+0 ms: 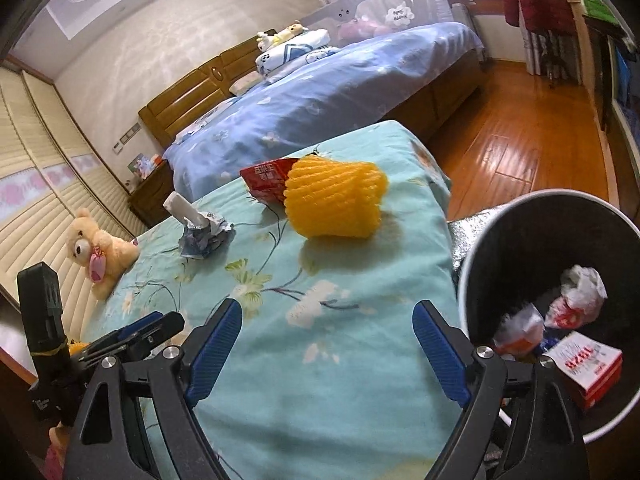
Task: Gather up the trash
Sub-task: 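Move both open tools back over the remaining trash on the table, then grasp the yellow foam fruit net with the right tool while the left tool grasps the crumpled foil wrapper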
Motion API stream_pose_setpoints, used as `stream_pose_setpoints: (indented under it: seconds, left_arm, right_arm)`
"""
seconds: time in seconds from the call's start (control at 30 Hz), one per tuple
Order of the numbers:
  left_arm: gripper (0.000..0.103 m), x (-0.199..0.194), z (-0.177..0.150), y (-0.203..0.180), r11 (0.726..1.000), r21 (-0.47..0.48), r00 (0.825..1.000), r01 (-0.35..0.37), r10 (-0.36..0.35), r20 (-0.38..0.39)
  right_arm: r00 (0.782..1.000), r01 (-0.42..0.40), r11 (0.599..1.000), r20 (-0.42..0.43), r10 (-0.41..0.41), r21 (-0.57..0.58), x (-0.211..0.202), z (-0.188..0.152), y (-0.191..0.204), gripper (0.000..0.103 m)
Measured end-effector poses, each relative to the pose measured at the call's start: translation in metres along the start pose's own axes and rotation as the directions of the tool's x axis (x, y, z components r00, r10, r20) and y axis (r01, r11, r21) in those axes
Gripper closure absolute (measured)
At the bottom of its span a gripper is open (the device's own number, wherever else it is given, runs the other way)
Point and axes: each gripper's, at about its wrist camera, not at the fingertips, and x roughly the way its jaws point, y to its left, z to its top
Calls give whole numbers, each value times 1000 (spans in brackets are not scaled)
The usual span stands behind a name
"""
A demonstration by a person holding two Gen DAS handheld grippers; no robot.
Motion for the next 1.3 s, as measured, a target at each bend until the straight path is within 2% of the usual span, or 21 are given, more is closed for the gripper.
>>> stream_pose_setpoints:
  seconds: [0.47, 0.87, 0.93, 0.97, 1.0, 1.03, 1.07, 1.13, 1.23, 1.3]
  left_arm:
    - [37, 42, 48, 18, 998, -8, 998, -55, 55, 14]
    - [40, 76, 69, 26, 997, -13, 997, -75, 76, 28]
    - [49, 79, 68, 25, 997, -6, 996, -77, 78, 32]
    - [54, 81, 68, 25, 997, -1, 997, -75, 75, 26]
    - [65, 84, 67, 24, 998, 3, 998, -68, 68, 15]
    - [76, 87, 67, 25, 998, 6, 998, -56, 56, 1]
    - [79, 89, 67, 25, 999, 5, 999, -48, 48, -7]
    - [92, 90, 68, 27, 999, -2, 999, -40, 40, -10]
    - [97, 85, 67, 27, 999, 2, 999, -32, 32, 4]
    - [97, 81, 64, 26, 1000, 9, 1000, -26, 26, 10]
  right_arm:
    - [1000, 0, 1000, -8, 0, 10, 35, 31, -6, 14]
    - [1000, -1, 1000, -13, 1, 27, 57, 46, -16, 15]
    - [1000, 3, 1000, -12, -3, 21, 59, 46, -16, 21]
    - [1000, 5, 1000, -17, -4, 19, 60, 45, -17, 30]
    - [1000, 2, 1000, -21, -1, 19, 61, 45, -17, 39]
    - [1000, -1, 1000, -27, 2, 19, 62, 45, -17, 43]
    - [999, 4, 1000, -32, -3, 12, 62, 45, -16, 48]
    - [999, 6, 1000, -32, -7, -3, 61, 43, -15, 62]
    - [1000, 2, 1000, -31, -3, -12, 57, 39, -13, 75]
    - [1000, 1, 1000, -30, -1, -13, 53, 35, -13, 77]
